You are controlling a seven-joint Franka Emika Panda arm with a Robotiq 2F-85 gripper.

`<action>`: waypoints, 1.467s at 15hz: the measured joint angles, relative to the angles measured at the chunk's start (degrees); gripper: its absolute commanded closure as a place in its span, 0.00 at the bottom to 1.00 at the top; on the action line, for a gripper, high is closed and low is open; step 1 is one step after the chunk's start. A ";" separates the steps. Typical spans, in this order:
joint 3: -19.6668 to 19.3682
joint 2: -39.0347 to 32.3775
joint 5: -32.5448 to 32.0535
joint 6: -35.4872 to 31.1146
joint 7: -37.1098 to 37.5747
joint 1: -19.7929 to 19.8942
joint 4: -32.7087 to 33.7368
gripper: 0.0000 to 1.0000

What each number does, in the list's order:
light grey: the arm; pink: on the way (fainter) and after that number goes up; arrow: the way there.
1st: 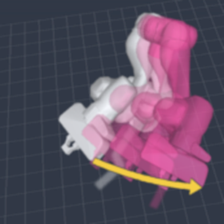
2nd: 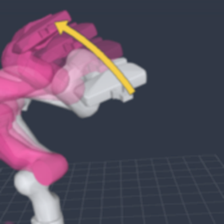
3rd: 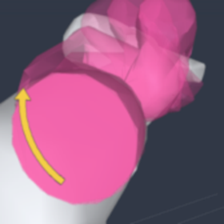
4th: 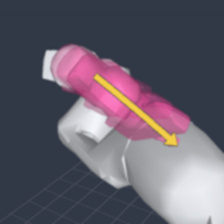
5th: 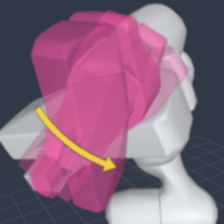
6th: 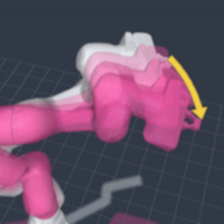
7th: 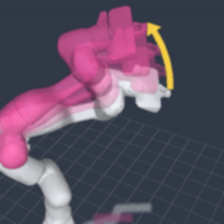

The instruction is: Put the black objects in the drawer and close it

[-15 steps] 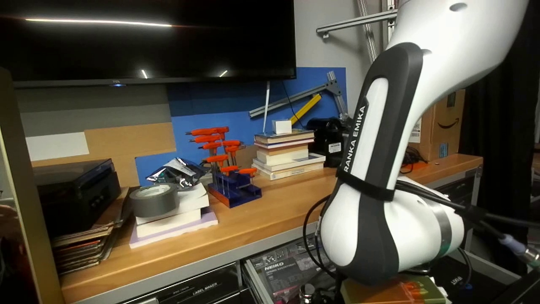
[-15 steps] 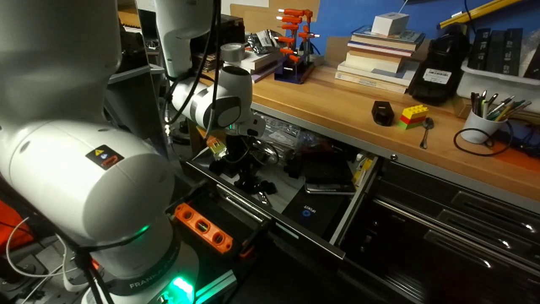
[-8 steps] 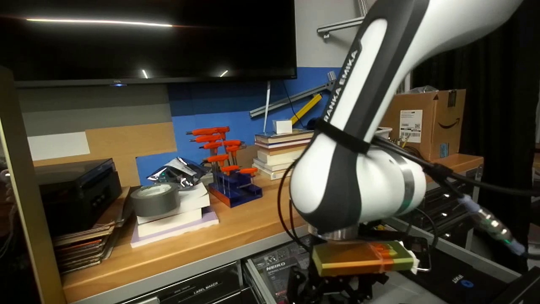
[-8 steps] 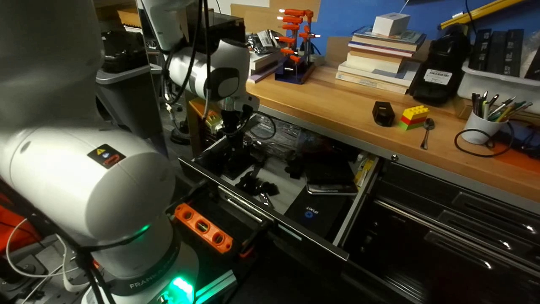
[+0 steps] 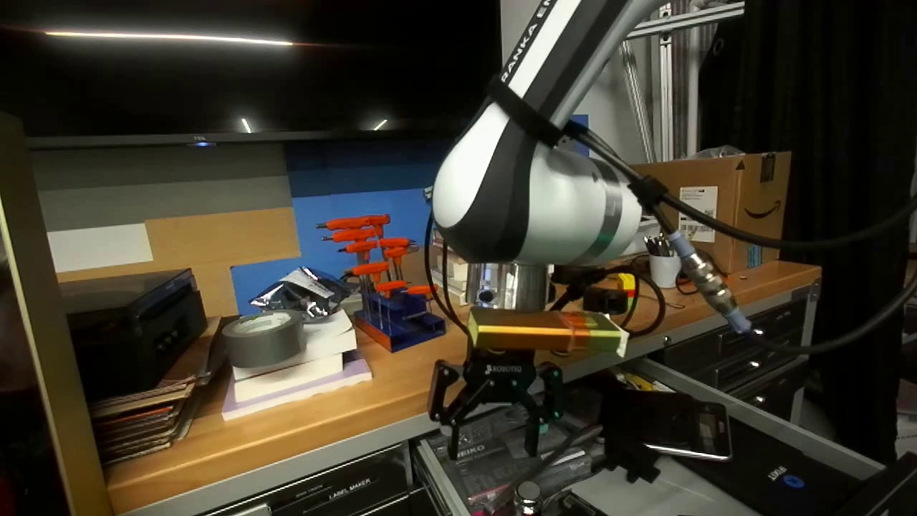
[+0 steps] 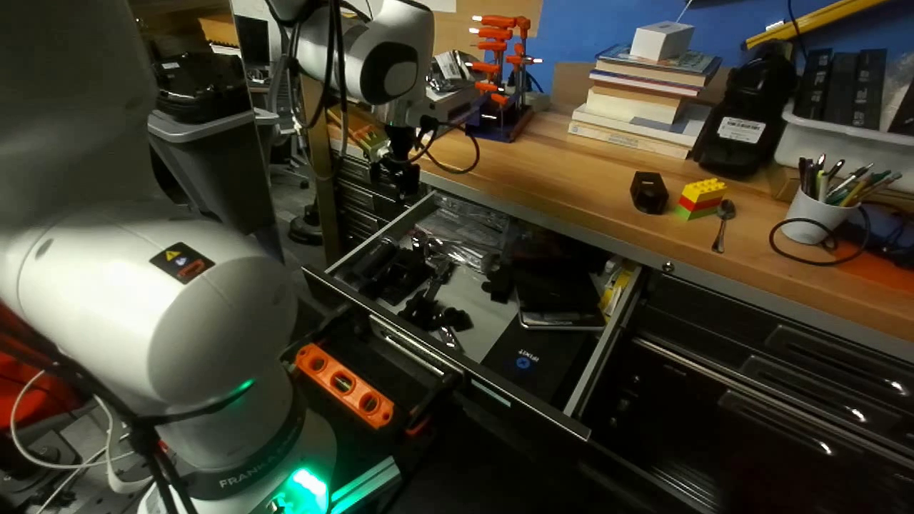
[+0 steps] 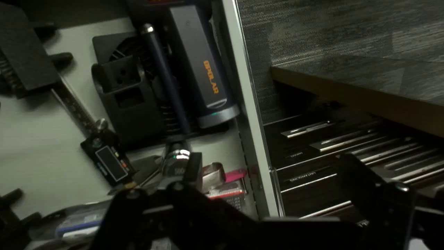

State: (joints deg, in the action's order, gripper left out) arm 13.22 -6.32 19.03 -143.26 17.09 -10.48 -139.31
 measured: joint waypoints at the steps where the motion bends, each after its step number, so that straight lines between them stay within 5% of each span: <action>1: -0.96 0.20 -1.41 1.21 -0.17 0.29 1.37 0.00; 12: -11.82 0.19 -25.76 10.43 1.98 6.32 21.48 0.00; 22: -21.78 -13.17 -35.26 -4.62 27.91 7.14 30.32 0.00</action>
State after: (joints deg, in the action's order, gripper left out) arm -8.56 -19.49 -16.23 -147.87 45.00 -3.34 -108.99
